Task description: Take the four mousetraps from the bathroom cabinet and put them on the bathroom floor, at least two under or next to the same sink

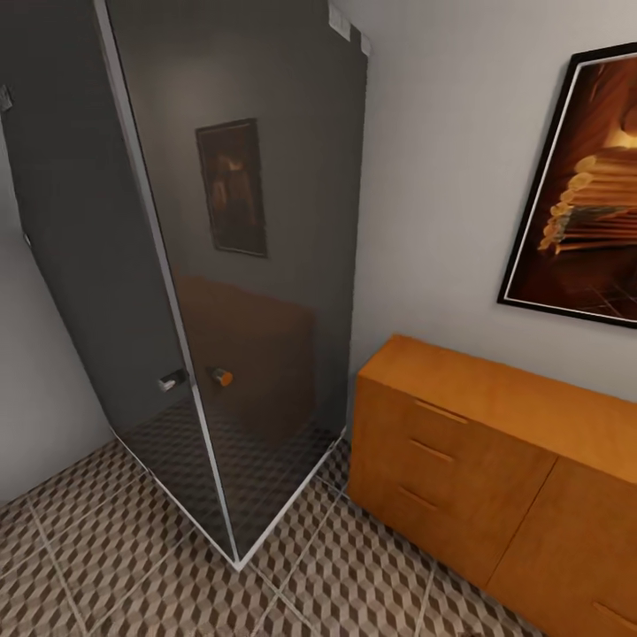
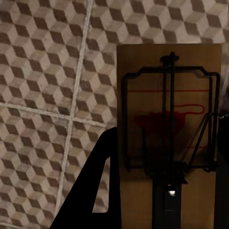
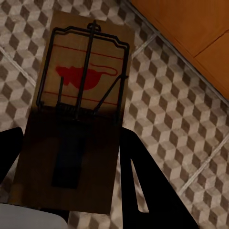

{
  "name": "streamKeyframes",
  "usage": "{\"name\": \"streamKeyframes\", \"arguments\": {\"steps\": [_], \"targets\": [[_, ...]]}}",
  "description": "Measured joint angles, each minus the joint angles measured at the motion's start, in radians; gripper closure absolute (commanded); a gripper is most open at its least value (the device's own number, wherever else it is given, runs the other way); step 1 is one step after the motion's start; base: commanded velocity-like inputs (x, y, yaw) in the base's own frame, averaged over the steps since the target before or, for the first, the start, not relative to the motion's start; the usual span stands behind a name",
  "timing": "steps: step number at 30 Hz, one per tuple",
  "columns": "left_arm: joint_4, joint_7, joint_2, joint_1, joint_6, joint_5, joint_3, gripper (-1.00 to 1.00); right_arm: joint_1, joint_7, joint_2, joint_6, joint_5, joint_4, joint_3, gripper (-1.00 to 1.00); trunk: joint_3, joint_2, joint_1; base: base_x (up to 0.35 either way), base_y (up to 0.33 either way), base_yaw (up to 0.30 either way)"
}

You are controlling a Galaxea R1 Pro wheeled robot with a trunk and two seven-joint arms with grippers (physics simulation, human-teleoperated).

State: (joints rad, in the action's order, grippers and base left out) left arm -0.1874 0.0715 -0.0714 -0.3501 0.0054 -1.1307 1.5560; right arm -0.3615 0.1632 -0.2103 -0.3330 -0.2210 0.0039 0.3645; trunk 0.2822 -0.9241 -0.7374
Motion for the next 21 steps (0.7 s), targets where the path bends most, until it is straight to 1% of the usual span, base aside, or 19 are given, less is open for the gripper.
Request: {"name": "streamKeyframes", "arguments": {"steps": [16,21], "targets": [[0.002,0.0,0.0,0.0,0.0,-0.001,0.0,1.0,0.0,-0.002,0.0,-0.001,0.001,0.0,0.0,1.0,0.0,0.0,0.0,0.0,0.0,0.286],[0.003,0.0,-0.001,0.0,0.0,-0.002,0.0,1.0,0.0,-0.023,0.0,-0.001,0.001,-0.001,0.0,1.0,0.0,0.0,0.0,0.0,0.0,0.286]]}}
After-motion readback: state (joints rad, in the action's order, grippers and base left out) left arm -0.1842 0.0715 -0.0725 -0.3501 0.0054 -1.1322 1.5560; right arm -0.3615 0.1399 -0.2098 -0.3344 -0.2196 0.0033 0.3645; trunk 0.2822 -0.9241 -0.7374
